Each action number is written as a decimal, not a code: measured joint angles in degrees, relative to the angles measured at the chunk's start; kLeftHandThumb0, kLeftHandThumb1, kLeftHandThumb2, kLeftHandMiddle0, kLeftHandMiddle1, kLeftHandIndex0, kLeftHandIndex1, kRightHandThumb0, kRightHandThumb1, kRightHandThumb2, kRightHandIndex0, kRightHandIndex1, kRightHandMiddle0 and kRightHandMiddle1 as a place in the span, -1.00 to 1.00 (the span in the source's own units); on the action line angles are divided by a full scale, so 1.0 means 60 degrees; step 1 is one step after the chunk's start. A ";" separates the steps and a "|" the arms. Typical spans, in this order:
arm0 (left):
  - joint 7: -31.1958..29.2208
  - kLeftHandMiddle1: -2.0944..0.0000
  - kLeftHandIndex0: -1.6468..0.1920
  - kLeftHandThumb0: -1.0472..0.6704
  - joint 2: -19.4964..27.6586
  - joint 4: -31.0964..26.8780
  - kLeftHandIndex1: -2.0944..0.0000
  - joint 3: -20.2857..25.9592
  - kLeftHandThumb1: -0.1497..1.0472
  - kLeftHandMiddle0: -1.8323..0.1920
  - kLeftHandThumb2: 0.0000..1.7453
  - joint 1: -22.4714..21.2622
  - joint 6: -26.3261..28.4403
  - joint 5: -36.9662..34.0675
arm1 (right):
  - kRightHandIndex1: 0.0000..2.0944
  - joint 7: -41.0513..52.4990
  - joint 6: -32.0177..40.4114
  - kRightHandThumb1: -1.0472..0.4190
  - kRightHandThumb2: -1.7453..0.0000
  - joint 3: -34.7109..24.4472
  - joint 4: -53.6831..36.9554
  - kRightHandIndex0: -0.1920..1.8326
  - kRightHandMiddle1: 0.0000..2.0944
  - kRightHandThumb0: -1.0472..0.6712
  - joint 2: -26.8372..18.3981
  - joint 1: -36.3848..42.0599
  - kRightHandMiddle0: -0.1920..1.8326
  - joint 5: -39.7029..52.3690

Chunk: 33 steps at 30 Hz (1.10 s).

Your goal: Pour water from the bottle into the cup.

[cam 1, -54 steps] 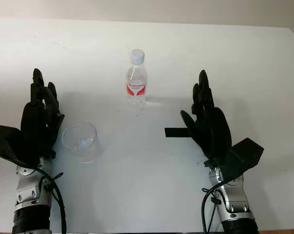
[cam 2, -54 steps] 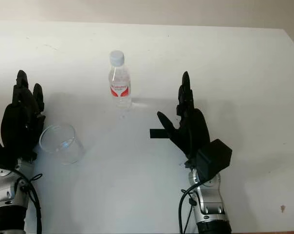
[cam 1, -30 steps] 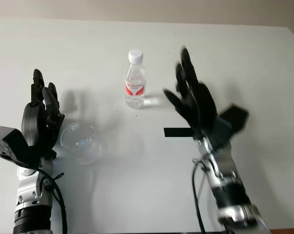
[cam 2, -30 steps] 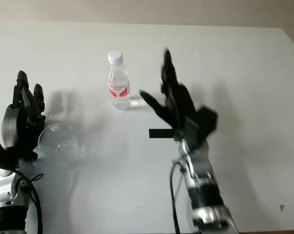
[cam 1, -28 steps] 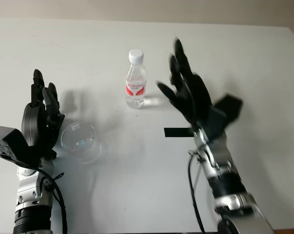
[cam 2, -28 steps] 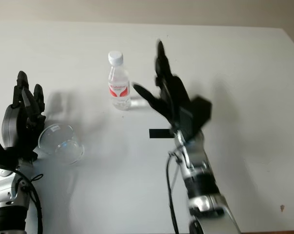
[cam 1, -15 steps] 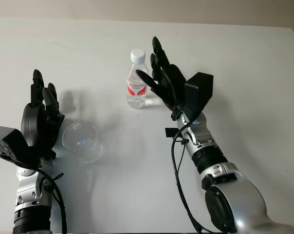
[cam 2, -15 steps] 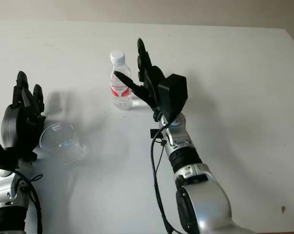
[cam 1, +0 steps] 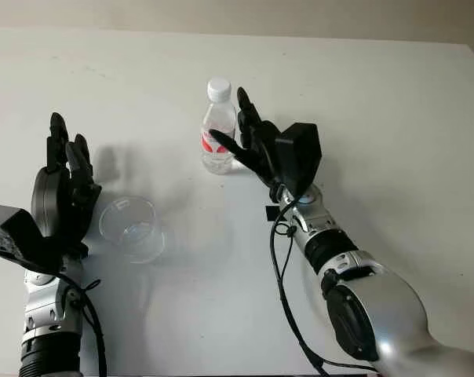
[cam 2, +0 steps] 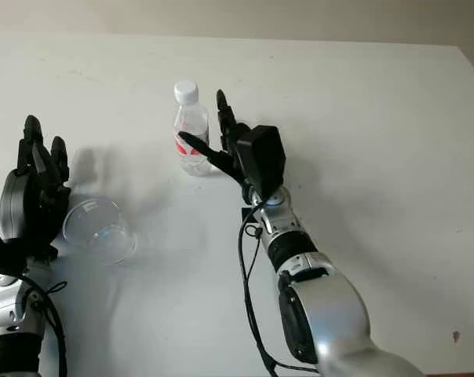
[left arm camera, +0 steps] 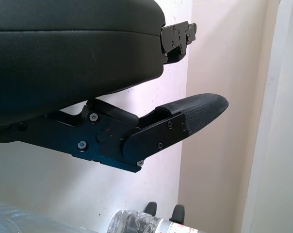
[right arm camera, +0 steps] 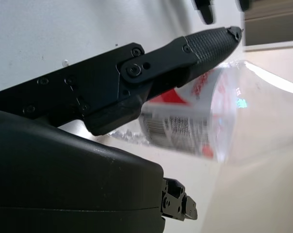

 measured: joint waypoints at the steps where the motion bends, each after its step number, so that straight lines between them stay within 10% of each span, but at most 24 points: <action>1: 0.0000 0.95 0.99 -0.59 0.0001 -0.0004 0.97 0.0000 1.00 0.94 -0.08 0.0000 0.0003 0.0005 | -1.00 -0.0096 -0.0081 -0.98 0.93 0.0086 0.0031 -1.00 -1.00 -0.98 0.0005 -0.0030 -1.00 -0.0135; 13: 0.0093 0.95 1.00 -0.60 0.0019 -0.0032 0.97 -0.0027 1.00 0.94 -0.09 -0.0002 0.0060 0.0124 | -1.00 -0.0441 -0.0237 -0.95 0.95 0.0344 0.0511 -1.00 -1.00 -0.97 0.0218 -0.0782 -1.00 -0.0666; 19: 0.0084 0.95 0.99 -0.60 0.0017 -0.0036 0.96 -0.0025 1.00 0.94 -0.11 -0.0002 0.0051 0.0101 | -0.92 -0.0028 0.0645 -0.80 0.97 -0.0881 0.0770 -0.85 -0.90 -0.53 0.0588 -0.1428 -0.82 0.0752; 23: 0.0096 0.95 0.99 -0.59 0.0016 -0.0050 0.96 -0.0014 1.00 0.93 -0.10 0.0002 0.0040 0.0097 | 0.78 -0.0391 0.1418 -0.84 0.93 -0.1625 0.1009 -0.84 0.79 -0.14 0.0707 -0.1668 -0.85 0.1435; 29: 0.0209 0.95 0.99 -0.59 -0.0028 -0.0123 0.96 -0.0001 1.00 0.93 -0.11 0.0034 0.0039 0.0088 | 1.00 0.0208 0.1805 -0.93 0.94 -0.1514 0.1085 -0.28 1.00 -0.10 0.0572 -0.1737 -0.36 0.1117; 33: 0.0306 0.95 1.00 -0.59 -0.0099 -0.0165 0.96 -0.0001 1.00 0.93 -0.11 0.0037 0.0031 0.0087 | 1.00 0.1226 0.1816 -0.92 0.94 -0.1046 0.1088 -0.32 1.00 -0.11 0.0475 -0.1812 -0.40 0.0572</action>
